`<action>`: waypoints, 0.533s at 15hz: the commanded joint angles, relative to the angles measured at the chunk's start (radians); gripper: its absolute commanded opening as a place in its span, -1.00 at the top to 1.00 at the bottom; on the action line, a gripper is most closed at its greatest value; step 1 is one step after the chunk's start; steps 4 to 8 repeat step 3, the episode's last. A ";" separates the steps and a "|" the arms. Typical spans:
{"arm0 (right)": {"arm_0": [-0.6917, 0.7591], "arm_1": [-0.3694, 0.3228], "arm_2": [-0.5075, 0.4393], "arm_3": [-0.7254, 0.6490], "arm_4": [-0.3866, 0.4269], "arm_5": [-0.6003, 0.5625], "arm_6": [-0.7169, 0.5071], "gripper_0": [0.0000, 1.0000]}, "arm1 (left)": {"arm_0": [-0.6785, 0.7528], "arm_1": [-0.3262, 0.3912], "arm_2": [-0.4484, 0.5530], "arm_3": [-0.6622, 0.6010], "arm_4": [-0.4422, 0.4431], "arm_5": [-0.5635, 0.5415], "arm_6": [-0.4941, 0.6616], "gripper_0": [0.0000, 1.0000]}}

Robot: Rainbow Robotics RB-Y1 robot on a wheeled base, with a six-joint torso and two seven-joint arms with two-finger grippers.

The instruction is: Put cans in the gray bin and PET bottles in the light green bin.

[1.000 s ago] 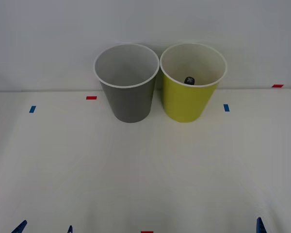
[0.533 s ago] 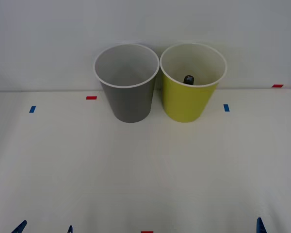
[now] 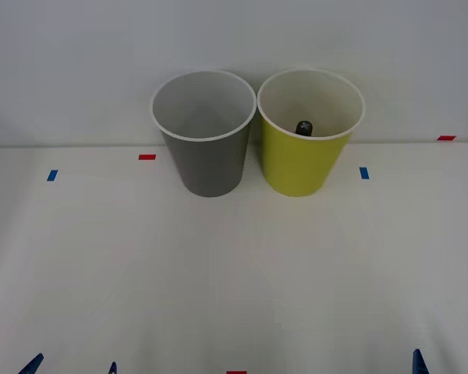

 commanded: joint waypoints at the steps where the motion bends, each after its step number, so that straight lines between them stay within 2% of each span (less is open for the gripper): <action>1: 0.000 0.000 0.000 0.000 0.000 0.000 0.000 -1.00 | 0.000 0.000 0.000 0.000 0.000 0.000 0.000 -1.00; 8: 0.000 0.000 0.000 0.000 0.000 0.000 0.000 -1.00 | 0.000 0.000 0.000 0.000 0.000 0.000 0.000 -1.00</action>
